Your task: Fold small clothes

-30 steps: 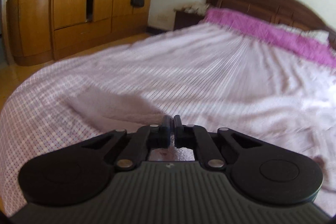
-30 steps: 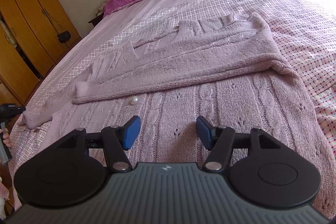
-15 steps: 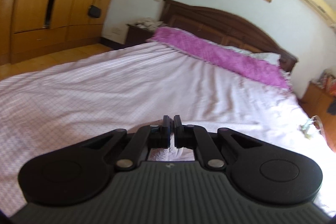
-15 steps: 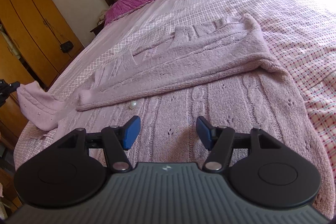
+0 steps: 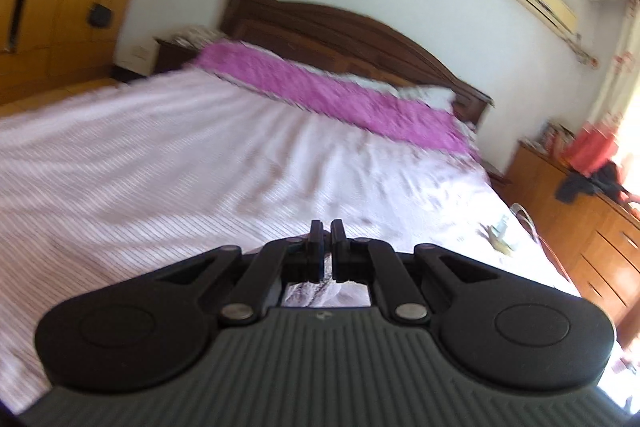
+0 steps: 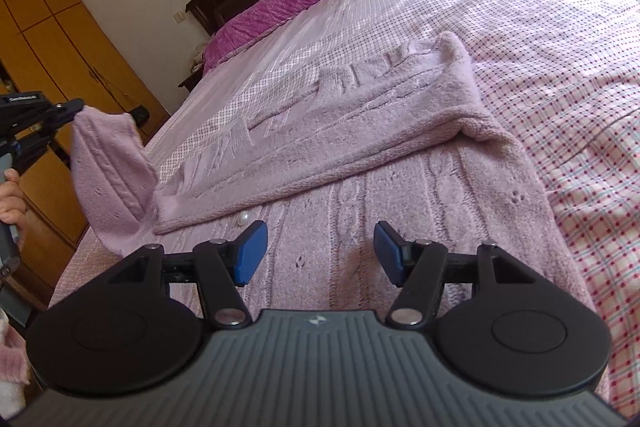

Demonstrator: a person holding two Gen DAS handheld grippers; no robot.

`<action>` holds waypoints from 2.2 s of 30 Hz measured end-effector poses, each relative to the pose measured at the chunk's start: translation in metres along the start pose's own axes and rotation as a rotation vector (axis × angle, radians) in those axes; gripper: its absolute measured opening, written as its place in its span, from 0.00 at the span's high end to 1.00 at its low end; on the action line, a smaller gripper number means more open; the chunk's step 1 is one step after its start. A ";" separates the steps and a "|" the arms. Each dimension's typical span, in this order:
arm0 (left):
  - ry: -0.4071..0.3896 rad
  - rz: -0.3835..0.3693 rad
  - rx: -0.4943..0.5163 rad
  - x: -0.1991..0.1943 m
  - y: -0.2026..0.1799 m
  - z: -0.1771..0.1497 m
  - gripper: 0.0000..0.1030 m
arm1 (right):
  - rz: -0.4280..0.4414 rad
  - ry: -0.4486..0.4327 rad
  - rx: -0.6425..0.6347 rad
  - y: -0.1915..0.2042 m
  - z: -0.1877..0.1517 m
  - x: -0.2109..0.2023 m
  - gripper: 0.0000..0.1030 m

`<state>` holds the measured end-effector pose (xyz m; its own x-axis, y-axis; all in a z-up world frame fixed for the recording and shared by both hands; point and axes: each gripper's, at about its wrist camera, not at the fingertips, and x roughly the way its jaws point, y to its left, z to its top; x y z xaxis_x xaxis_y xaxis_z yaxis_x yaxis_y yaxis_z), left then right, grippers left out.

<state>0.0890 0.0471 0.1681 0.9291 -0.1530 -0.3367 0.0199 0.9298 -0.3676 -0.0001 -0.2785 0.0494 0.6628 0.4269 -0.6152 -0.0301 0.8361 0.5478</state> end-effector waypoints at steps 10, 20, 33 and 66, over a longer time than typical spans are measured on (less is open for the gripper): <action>0.246 -0.054 0.119 0.051 -0.041 -0.093 0.94 | 0.026 0.000 0.044 -0.019 -0.003 -0.001 0.35; 0.340 -0.061 0.195 0.024 -0.021 -0.124 0.65 | 0.093 0.057 0.048 0.000 0.017 0.013 0.35; 0.321 0.103 0.135 -0.013 0.056 -0.110 0.61 | 0.251 0.295 0.110 0.079 0.063 0.118 0.35; 0.352 0.091 0.076 0.009 0.091 -0.118 0.61 | 0.002 0.135 -0.371 0.080 0.065 0.166 0.68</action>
<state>0.0556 0.0906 0.0297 0.7449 -0.1621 -0.6472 -0.0173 0.9650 -0.2617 0.1561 -0.1629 0.0276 0.5590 0.4496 -0.6967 -0.3165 0.8923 0.3219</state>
